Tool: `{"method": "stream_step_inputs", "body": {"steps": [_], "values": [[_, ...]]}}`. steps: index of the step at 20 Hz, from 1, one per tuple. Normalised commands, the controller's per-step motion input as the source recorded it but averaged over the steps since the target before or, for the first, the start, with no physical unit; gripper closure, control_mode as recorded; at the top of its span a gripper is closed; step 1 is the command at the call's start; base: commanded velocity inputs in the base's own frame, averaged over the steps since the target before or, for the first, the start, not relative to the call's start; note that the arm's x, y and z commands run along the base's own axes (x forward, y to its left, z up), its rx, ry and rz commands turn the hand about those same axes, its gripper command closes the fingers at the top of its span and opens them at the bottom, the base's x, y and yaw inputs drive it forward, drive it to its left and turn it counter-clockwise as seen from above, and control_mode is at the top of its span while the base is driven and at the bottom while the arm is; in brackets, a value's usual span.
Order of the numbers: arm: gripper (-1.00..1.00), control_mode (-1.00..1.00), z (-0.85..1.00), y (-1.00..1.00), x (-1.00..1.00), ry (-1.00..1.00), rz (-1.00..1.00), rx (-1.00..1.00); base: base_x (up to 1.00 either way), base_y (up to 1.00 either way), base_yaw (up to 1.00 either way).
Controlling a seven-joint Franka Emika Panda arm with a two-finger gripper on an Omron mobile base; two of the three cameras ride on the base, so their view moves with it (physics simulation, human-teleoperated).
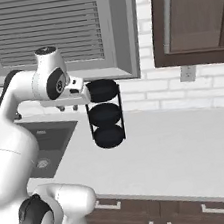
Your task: Take a straw from the drawer in front and place it inside the glass cup on the dining counter.
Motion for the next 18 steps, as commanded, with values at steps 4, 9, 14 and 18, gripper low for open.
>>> {"method": "stream_step_inputs", "body": {"steps": [4,9,14,18], "values": [[-1.00,1.00,0.00,0.00,-0.03,0.00,0.00,0.00,-0.51,0.00,0.00],[-1.00,1.00,0.00,0.00,0.00,0.00,0.00,0.00,-1.00,0.00,-0.13],[-1.00,1.00,0.00,0.00,0.00,0.00,0.00,0.00,-0.71,0.10,-0.49],[-1.00,1.00,0.00,0.00,0.00,0.00,0.00,0.00,-0.19,0.32,-0.74]]}}
